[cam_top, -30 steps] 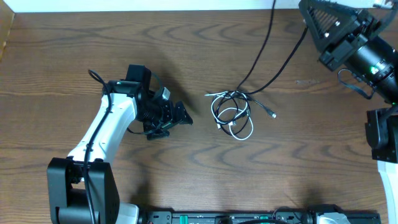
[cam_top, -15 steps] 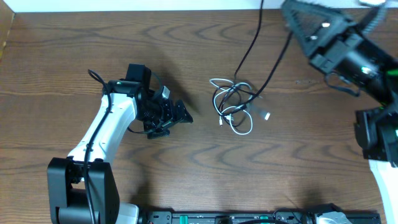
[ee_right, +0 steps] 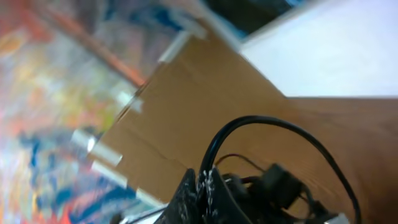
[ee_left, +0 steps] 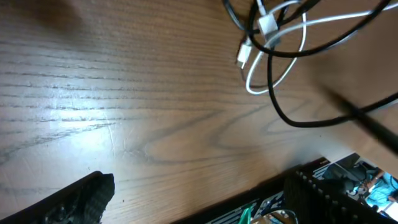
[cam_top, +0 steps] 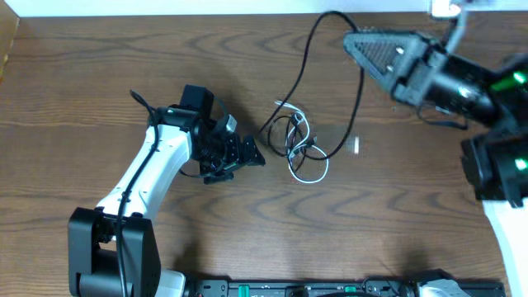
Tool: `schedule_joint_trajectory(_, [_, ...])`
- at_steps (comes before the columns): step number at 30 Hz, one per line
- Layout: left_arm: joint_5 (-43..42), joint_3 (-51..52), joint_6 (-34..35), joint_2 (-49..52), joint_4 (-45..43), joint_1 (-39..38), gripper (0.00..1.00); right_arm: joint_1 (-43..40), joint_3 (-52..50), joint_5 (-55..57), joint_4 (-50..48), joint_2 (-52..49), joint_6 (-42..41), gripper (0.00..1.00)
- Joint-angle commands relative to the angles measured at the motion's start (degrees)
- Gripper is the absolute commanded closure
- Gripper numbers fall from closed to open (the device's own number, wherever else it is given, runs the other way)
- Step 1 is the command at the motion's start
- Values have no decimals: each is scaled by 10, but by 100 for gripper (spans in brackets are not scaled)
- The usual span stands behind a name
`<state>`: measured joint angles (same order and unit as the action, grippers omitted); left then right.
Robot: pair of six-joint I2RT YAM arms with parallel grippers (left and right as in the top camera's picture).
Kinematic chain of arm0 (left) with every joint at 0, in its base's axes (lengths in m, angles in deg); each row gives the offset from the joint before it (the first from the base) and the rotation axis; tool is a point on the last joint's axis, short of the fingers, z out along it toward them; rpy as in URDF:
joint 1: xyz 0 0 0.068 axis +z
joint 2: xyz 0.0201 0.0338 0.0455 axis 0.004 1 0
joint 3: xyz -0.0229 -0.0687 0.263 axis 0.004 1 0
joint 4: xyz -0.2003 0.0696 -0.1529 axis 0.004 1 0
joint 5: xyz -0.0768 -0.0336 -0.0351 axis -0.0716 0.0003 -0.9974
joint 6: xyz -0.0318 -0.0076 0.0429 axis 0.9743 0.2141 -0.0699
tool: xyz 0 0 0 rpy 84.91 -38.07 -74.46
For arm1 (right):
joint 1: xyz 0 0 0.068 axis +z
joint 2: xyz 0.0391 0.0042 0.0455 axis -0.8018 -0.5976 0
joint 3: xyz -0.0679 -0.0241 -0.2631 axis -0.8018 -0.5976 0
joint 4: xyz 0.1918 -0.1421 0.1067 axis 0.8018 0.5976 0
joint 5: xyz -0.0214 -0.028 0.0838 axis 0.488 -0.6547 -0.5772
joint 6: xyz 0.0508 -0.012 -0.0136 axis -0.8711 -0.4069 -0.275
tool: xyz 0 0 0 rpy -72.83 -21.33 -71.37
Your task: Untangle cables
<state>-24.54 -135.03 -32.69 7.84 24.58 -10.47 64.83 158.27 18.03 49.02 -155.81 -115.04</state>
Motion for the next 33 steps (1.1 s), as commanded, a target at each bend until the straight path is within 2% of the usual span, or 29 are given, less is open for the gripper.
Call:
schedule_joint_trajectory(1, [3,-3,4,3,2,-2,7,-6,2,-45,-176,-1,-45,99])
schedule_joint_trajectory(2, [3,-3,4,3,2,-2,7,-6,2,-75,-260,-1,-57,99])
schedule_joint_trajectory(3, [3,-3,4,3,2,-2,7,-5,2,-116,-384,-1,-64,99])
schedule_joint_trajectory(4, [3,-3,4,3,1,-2,7,-6,2,-140,-457,0,-63,99])
schedule_joint_trajectory(6, [3,-3,4,3,0,-2,7,-7,2,-170,-529,0,-64,98])
schedule_joint_trajectory(8, [3,-3,6,3,-2,-2,7,-7,2,-176,-509,0,-79,99])
schedule_joint_trajectory(10, [3,-3,18,3,-3,-2,7,-7,2,-175,-434,0,-82,99])
schedule_joint_trajectory(14, [3,-3,52,3,2,-2,7,-6,2,-182,-307,-1,-32,99])
schedule_joint_trajectory(19, [1,-3,76,3,12,-2,7,-6,2,-181,-258,-1,-14,99])
schedule_joint_trajectory(22, [1,-3,76,3,12,-2,7,-2,2,-144,-237,-1,-35,99])
schedule_joint_trajectory(25, [1,-3,76,3,10,-2,7,24,2,-93,-166,-1,-42,99])
schedule_joint_trajectory(30, [1,-3,84,3,10,11,7,24,2,-79,-124,-2,17,99])
schedule_joint_trajectory(33, [-26,-3,140,2,13,53,7,23,2,-60,-26,-2,55,99])
